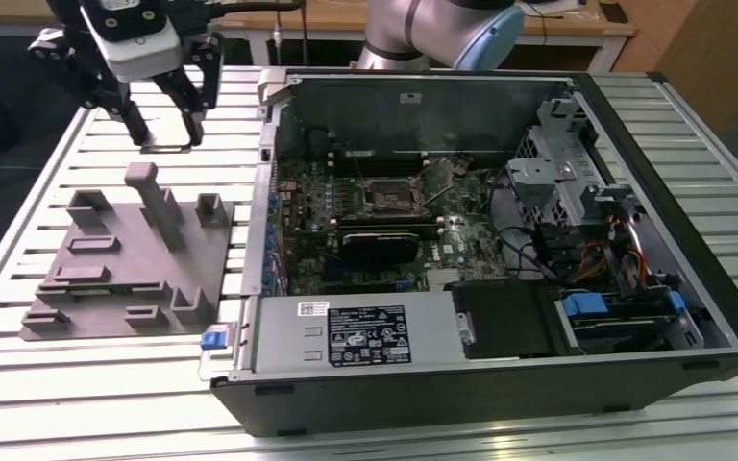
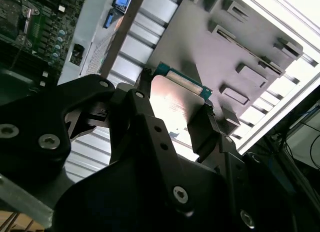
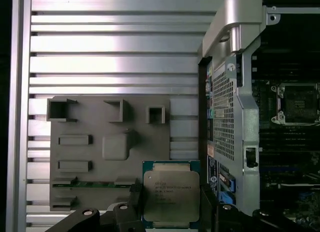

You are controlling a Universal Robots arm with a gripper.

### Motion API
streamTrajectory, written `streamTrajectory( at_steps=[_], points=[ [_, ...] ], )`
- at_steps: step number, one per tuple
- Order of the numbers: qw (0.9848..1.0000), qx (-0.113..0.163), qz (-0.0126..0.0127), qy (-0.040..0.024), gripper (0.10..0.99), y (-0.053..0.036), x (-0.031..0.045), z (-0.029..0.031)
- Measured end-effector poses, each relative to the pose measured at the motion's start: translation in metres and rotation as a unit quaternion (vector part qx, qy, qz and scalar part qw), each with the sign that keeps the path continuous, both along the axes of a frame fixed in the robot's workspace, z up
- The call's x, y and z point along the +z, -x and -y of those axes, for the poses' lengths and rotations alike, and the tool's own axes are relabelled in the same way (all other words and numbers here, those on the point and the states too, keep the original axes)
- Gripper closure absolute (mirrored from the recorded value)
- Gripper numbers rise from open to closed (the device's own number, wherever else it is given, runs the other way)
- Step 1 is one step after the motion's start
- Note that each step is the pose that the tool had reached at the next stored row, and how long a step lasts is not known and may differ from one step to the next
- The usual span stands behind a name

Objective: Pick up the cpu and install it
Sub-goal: 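Pick up the cpu and move it towards the insertion slot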

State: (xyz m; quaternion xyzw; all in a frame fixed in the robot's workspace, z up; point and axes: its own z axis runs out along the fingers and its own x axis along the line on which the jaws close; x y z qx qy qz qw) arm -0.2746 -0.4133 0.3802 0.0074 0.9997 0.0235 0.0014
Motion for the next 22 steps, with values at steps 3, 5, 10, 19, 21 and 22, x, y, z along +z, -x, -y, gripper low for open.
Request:
streamTrajectory(
  at_steps=[3, 5, 10, 19, 21, 22],
  points=[
    [1.0000, 0.000, 0.0000, -0.0001, 0.545, -0.0091, 0.0000, 0.0000],
    [1.0000, 0.000, 0.0000, -0.0001, 0.545, -0.0148, 0.0000, 0.0000],
    [1.0000, 0.000, 0.0000, -0.0001, 0.545, -0.0290, 0.0000, 0.0000],
    [1.0000, 0.000, 0.0000, -0.0001, 0.545, -0.0538, 0.0000, 0.0000],
    [1.0000, 0.000, 0.0000, -0.0001, 0.545, -0.0592, 0.0000, 0.0000],
    [1.0000, 0.000, 0.0000, -0.0002, 0.545, -0.0617, 0.0000, 0.0000]
  ],
)
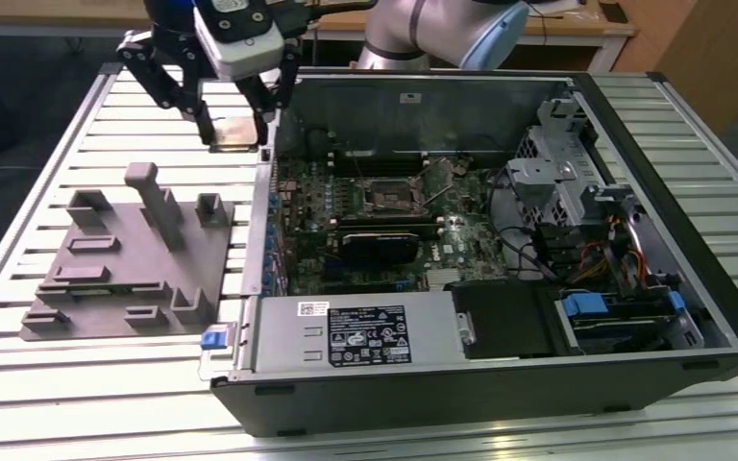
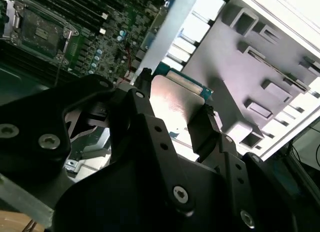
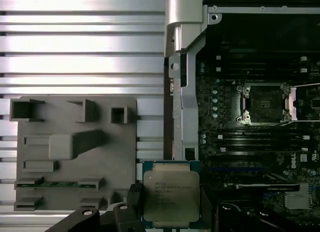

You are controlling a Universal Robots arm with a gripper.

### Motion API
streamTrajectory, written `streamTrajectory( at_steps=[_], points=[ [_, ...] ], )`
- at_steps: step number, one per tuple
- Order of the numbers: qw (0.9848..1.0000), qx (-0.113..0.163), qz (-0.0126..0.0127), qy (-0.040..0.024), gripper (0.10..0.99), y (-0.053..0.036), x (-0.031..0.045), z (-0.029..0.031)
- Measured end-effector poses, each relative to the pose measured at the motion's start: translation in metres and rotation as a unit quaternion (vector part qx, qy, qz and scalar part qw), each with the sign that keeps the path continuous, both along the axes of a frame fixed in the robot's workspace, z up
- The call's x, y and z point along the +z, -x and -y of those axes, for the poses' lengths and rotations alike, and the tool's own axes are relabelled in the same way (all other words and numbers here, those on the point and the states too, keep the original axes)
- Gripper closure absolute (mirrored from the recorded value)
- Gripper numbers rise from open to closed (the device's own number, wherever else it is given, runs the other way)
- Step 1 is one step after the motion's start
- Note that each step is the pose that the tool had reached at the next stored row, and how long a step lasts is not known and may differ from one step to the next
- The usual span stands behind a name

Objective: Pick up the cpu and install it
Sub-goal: 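Pick up the cpu and move it towards the insertion slot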

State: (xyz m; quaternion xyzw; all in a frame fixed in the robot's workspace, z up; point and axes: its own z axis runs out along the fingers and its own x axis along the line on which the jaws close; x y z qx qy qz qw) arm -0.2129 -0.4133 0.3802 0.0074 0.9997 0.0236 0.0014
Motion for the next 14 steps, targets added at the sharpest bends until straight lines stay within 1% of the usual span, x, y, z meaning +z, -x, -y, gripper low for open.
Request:
streamTrajectory(
  at_steps=[7, 14],
  points=[
    [1.0000, 0.000, 0.0000, 0.0000, 0.545, -0.0191, 0.0000, 0.0000],
    [1.0000, 0.000, 0.0000, 0.0000, 0.545, -0.0410, 0.0000, 0.0000]
  ],
)
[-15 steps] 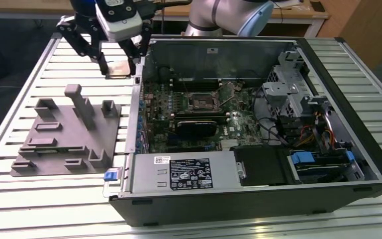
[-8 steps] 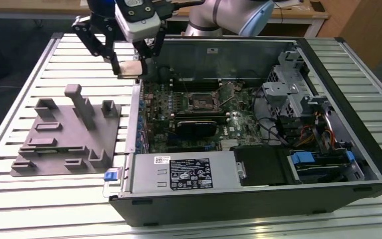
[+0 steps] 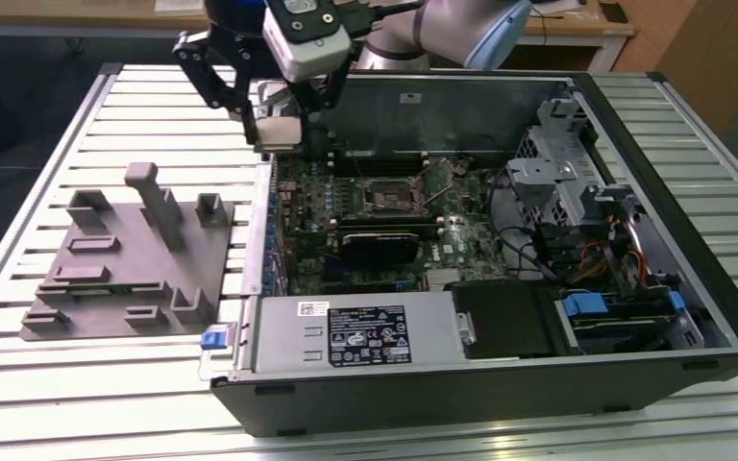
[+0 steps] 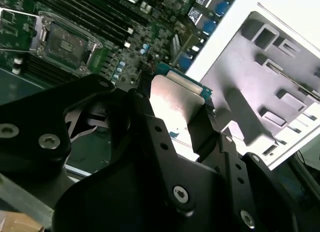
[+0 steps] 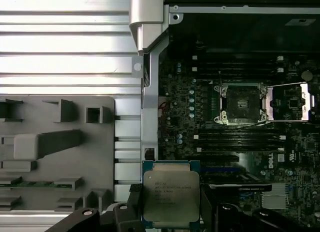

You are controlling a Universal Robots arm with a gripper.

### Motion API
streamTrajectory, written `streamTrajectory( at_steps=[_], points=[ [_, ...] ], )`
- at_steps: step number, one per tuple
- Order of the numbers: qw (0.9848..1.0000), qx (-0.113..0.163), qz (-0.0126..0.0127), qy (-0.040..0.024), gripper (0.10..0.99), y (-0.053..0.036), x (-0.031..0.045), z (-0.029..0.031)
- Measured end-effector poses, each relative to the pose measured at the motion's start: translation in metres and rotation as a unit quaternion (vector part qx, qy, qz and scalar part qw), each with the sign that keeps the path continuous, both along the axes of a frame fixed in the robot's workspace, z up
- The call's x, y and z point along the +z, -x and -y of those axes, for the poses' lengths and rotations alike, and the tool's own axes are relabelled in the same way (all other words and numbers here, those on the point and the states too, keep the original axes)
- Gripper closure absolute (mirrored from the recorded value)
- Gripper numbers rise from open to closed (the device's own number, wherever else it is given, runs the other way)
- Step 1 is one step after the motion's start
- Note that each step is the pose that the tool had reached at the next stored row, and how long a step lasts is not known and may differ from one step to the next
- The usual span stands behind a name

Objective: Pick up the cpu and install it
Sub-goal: 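Pick up the cpu and move it towards the insertion slot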

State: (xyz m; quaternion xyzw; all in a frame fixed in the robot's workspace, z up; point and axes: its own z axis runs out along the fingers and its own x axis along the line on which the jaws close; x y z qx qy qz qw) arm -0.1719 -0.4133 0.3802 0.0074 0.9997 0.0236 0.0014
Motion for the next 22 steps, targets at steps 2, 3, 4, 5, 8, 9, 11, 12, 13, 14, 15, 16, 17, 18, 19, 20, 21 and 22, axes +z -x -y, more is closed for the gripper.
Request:
streamTrajectory(
  at_steps=[2, 3, 4, 5, 8, 9, 11, 12, 13, 14, 15, 16, 17, 18, 19, 20, 21, 22],
  points=[
    [1.0000, 0.000, 0.0000, 0.0000, 0.545, -0.0062, 0.0000, 0.0000],
    [1.0000, 0.000, 0.0000, 0.0000, 0.545, -0.0095, 0.0000, 0.0000],
    [1.0000, 0.000, 0.0000, 0.0000, 0.545, -0.0126, 0.0000, 0.0000],
    [1.0000, 0.000, 0.0000, 0.0000, 0.545, -0.0156, 0.0000, 0.0000],
    [1.0000, 0.000, 0.0000, 0.0000, 0.545, -0.0249, 0.0000, 0.0000],
    [1.0000, 0.000, 0.0000, 0.0000, 0.545, -0.0279, 0.0000, 0.0000],
    [1.0000, 0.000, 0.0000, 0.0000, 0.545, -0.0342, 0.0000, 0.0000],
    [1.0000, 0.000, 0.0000, 0.0000, 0.545, -0.0372, 0.0000, 0.0000],
    [1.0000, 0.000, 0.0000, 0.0000, 0.545, -0.0405, 0.0000, 0.0000],
    [1.0000, 0.000, 0.0000, 0.0000, 0.545, -0.0438, 0.0000, 0.0000],
    [1.0000, 0.000, 0.0000, 0.0000, 0.545, -0.0472, 0.0000, 0.0000],
    [1.0000, 0.000, 0.0000, 0.0000, 0.545, -0.0507, 0.0000, 0.0000],
    [1.0000, 0.000, 0.0000, 0.0000, 0.545, -0.0542, 0.0000, 0.0000],
    [1.0000, 0.000, 0.0000, 0.0000, 0.545, -0.0577, 0.0000, 0.0000],
    [1.0000, 0.000, 0.0000, 0.0000, 0.545, -0.0608, -0.0001, 0.0000],
    [1.0000, 0.000, 0.0000, 0.0000, 0.545, -0.0639, -0.0002, 0.0000],
    [1.0000, 0.000, -0.0001, 0.0000, 0.545, -0.0670, -0.0003, 0.0000],
    [1.0000, 0.000, -0.0001, 0.0000, 0.545, -0.0702, -0.0005, 0.0000]
  ],
)
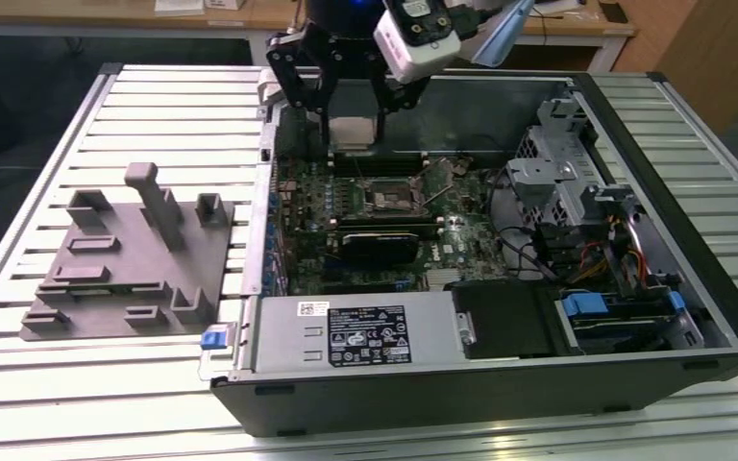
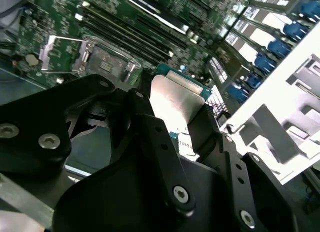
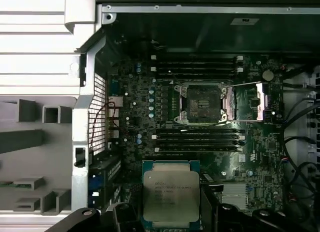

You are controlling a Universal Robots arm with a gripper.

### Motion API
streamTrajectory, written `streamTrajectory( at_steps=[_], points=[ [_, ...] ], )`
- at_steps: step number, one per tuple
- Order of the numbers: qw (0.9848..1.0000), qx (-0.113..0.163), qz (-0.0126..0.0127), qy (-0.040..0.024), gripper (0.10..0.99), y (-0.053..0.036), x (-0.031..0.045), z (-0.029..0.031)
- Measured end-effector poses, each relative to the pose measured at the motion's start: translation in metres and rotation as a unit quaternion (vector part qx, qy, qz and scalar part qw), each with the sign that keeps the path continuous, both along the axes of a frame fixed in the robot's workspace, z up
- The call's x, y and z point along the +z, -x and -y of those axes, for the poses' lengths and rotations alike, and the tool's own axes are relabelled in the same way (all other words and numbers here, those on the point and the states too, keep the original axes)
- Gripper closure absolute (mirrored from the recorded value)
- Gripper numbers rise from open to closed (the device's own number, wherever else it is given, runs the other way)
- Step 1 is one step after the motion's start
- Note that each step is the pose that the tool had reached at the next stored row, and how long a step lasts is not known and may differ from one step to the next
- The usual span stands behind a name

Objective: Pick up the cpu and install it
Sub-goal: 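Pick up the cpu and move it towards the insertion slot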

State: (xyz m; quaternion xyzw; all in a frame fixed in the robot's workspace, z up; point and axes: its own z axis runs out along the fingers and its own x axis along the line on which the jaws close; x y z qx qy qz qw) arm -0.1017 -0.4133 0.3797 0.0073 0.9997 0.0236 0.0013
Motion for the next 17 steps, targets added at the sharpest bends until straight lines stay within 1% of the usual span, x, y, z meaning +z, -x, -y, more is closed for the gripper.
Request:
streamTrajectory(
  at_steps=[3, 10, 17],
  points=[
    [1.0000, 0.000, -0.0001, 0.0000, 0.545, -0.0073, -0.0014, 0.0000],
    [1.0000, 0.000, -0.0001, 0.0001, 0.545, -0.0137, -0.0082, 0.0000],
    [1.0000, 0.000, -0.0001, 0.0000, 0.545, -0.0255, -0.0159, 0.0000]
  ],
)
